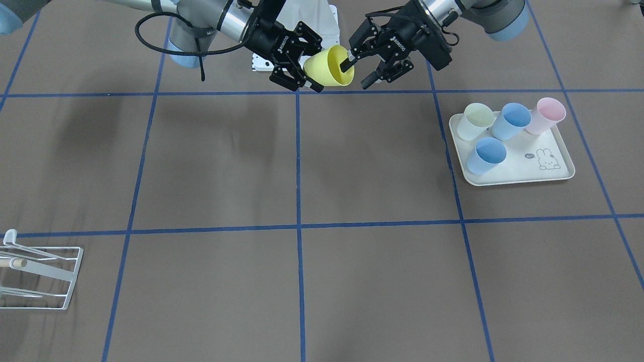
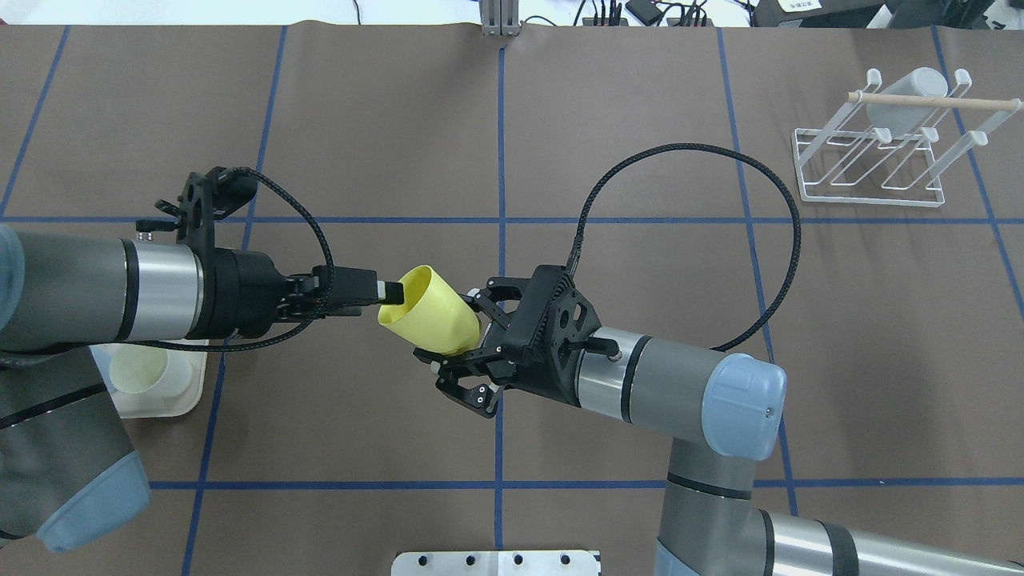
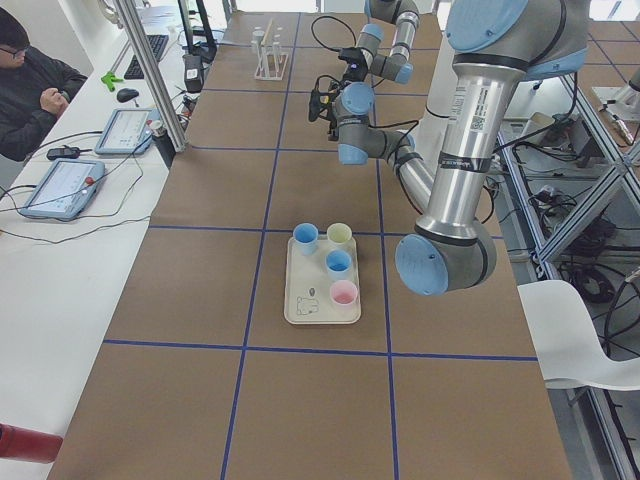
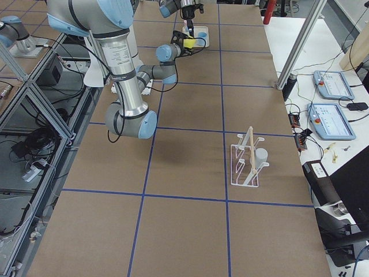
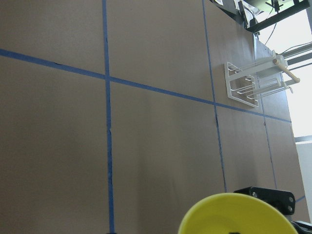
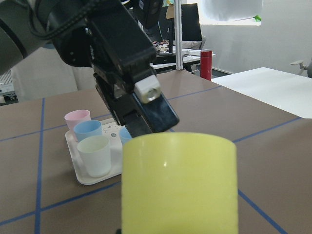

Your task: Transfer IKEA cup to right arm and place on rack

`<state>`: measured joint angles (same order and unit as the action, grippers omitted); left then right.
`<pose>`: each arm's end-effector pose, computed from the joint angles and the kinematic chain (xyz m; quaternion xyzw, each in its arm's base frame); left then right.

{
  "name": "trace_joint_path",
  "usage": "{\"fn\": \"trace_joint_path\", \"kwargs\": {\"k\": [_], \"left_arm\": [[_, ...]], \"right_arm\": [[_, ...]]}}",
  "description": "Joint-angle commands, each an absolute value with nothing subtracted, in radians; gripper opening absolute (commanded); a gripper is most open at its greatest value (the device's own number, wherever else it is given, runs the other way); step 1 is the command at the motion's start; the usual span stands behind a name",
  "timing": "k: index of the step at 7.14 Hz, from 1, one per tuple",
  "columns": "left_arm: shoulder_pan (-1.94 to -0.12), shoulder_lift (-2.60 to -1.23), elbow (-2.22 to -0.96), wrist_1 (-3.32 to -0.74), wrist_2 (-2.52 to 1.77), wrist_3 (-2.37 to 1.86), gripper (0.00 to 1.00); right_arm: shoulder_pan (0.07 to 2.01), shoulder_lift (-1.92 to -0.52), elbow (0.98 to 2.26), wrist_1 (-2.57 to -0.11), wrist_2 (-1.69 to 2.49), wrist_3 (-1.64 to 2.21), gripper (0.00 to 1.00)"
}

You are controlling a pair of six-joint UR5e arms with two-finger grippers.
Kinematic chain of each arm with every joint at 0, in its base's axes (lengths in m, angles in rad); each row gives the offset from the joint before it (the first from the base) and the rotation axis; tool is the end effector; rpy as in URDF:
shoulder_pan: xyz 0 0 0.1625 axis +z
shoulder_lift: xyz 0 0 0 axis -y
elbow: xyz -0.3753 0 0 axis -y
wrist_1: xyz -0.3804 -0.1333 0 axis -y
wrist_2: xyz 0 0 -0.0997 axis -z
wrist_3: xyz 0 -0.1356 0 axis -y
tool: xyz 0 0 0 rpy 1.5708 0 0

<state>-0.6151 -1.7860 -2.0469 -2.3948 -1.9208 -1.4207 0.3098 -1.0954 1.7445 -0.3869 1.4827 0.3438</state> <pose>0.3631 -0.3628 0.1941 0.1353 0.6750 -0.0484 0.7237 -0.5076 -0.3150 0.1349 0.5702 -0.5514 -0.2378 0.5607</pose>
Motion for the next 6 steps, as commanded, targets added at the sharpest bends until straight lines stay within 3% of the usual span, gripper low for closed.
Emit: {"fn": "trace_joint_path", "kwargs": {"k": [1,3,6], "left_arm": [[-0.702,-1.746,-2.066,-2.189,-1.921,-1.230,1.00],[-0.817,-1.645,-2.092,-2.050,-1.916,-0.959,1.00],[-1.004,-1.462,-2.092,-2.059,-1.922,-0.512,1.00]], "right_arm": [[0.380,-1.097,1.752,-0.586,1.485,0.331,0.00],[0.448,-1.088,1.761,-0.778,1.483,0.264,0.00],[0.589,-1.086,1.808,-1.129,1.486,0.036,0.00]]}}
